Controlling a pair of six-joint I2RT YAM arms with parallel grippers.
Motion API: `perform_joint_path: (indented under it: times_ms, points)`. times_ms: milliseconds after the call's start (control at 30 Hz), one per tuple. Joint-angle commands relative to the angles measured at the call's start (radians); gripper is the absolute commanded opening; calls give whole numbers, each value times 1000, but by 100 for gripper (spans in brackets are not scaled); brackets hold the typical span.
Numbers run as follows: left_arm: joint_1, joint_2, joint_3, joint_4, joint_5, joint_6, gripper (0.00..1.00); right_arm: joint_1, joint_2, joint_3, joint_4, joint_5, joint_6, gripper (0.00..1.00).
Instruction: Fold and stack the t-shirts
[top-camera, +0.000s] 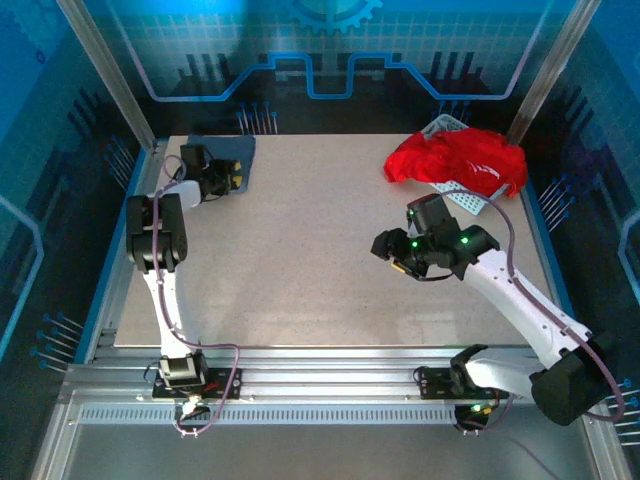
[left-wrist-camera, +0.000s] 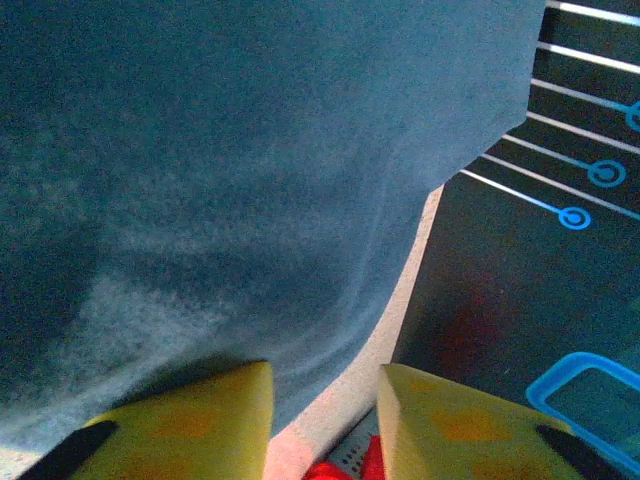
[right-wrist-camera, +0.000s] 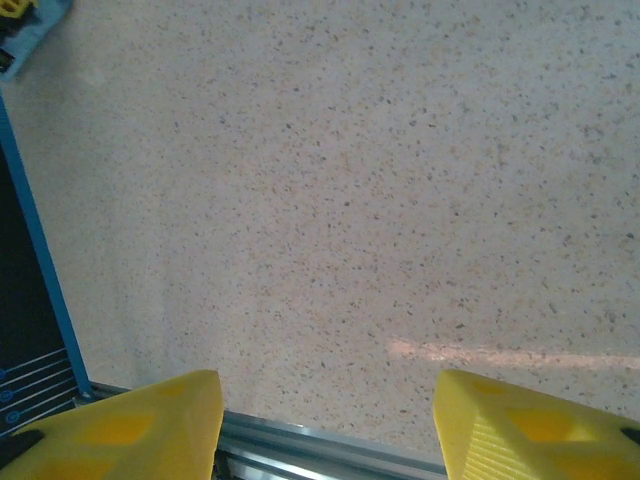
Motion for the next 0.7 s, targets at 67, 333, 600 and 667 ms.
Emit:
perform_joint_path:
  times_ms: [67,333,600,667]
  points:
    - [-15,-230,-23,-67,-13,149,61,8,-84,23,95,39,-64,67]
    - [-87,-786,-286,-370,-224,371,99,-70,-248,58,128,188,-75,100]
    - [-284,-1232,-424,-867,-934,562,99,-74,-259,200,-63,437,-226,100]
    - [-296,-1322,-513,-866,-1027,665,99,-76,-279,146,-38,566,-284,100]
